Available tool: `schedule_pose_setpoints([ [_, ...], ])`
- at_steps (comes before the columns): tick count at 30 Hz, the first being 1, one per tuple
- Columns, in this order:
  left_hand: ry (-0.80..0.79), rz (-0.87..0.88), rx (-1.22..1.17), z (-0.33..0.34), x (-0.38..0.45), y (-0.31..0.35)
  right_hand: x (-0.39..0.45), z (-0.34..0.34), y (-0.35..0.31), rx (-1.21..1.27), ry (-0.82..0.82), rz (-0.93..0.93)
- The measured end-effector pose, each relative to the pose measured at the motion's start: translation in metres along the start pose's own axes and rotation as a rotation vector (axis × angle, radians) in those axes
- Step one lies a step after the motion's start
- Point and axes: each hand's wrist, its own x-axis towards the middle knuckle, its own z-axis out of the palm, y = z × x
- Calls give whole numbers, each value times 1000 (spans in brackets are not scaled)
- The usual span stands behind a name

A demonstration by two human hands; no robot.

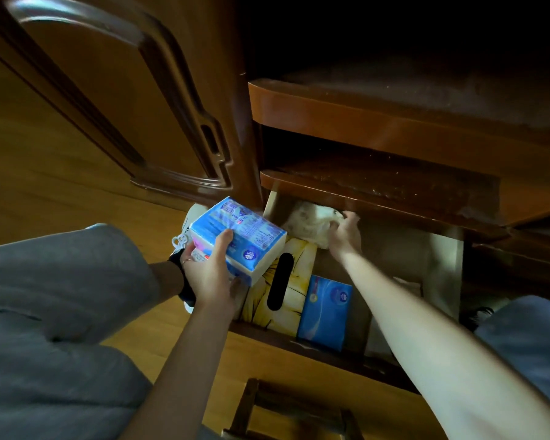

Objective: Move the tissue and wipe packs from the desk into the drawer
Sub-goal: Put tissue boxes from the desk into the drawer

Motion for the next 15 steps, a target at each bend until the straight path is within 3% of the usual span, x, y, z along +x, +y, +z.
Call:
schedule_pose_setpoints([
  [2,-11,5,9,-1,2,-1,4,8,-10,-57,-58,-26],
  [9,-15,7,-23,3,9,1,16,17,-6,-21,-217,169],
  [15,-35,19,19,6,8,3,6,24,-7,85,-182,235],
])
